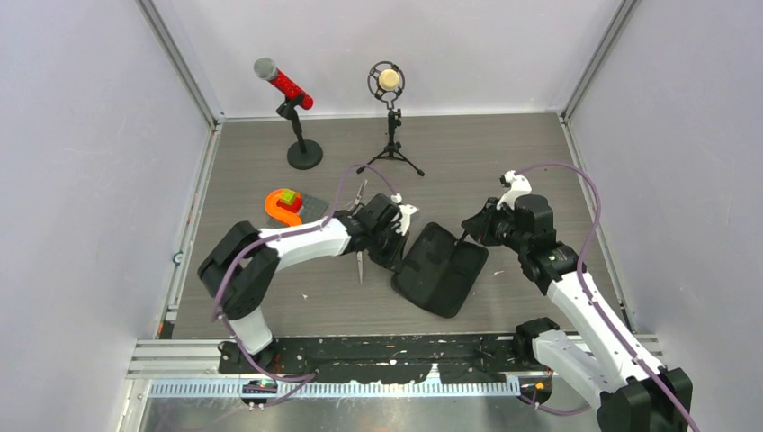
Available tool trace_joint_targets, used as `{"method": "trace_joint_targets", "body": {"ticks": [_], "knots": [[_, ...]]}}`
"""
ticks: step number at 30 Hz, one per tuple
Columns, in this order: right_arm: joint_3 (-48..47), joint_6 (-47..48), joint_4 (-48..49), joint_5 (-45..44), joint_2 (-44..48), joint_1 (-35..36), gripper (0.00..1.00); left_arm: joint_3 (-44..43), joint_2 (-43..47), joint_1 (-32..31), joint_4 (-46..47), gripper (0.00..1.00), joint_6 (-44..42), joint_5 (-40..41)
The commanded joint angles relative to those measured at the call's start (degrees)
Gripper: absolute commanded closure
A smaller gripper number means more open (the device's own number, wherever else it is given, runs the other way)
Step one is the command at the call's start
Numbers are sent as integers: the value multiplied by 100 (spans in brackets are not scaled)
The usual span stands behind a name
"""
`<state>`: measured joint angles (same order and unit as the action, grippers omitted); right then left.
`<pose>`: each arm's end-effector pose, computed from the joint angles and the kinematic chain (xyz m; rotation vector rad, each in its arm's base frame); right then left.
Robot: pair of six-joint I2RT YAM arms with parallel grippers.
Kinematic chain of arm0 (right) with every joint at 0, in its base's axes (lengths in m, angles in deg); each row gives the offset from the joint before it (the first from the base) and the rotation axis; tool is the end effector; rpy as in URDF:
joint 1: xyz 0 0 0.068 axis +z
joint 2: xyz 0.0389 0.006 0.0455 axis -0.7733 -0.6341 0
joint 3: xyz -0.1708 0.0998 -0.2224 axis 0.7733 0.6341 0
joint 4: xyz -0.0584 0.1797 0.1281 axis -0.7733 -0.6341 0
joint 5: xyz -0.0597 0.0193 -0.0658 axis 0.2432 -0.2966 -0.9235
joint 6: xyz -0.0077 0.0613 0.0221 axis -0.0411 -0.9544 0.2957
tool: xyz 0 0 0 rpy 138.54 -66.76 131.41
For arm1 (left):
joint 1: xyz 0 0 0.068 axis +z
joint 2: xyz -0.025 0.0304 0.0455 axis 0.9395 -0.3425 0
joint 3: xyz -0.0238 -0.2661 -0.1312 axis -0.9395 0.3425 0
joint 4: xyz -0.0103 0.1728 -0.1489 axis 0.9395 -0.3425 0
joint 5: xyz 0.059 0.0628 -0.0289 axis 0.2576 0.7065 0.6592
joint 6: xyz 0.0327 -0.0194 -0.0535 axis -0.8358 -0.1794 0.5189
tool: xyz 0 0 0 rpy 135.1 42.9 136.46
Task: Sort the hair-cutting tools
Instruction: Place the haircut tool in the hairdressing tool bag.
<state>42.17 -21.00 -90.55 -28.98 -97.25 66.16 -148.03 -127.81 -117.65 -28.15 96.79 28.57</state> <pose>0.1426 0.0494 0.2854 -0.0367 2.0894 0.5702 0.2191 -0.2640 0.2102 0.7725 2.6064 -0.8054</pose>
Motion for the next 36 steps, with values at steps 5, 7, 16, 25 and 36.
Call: {"method": "trace_joint_targets", "body": {"ticks": [5,7,16,25,36], "knots": [[-119,-341,242,340,-586,-38,95,446,1494,-13,-1167,100,-872,1259],[-32,-497,390,486,-722,-39,95,547,1709,-13,-1272,100,-899,1456],[506,-1091,1411,790,-1394,-37,95,797,1996,-62,-1237,100,-875,1629],[512,-1361,2343,762,-1853,-39,95,747,2013,-160,-1269,100,-887,1728],[792,-1286,2414,668,-2159,-48,95,665,2113,-211,-1436,100,-913,2024]]}}
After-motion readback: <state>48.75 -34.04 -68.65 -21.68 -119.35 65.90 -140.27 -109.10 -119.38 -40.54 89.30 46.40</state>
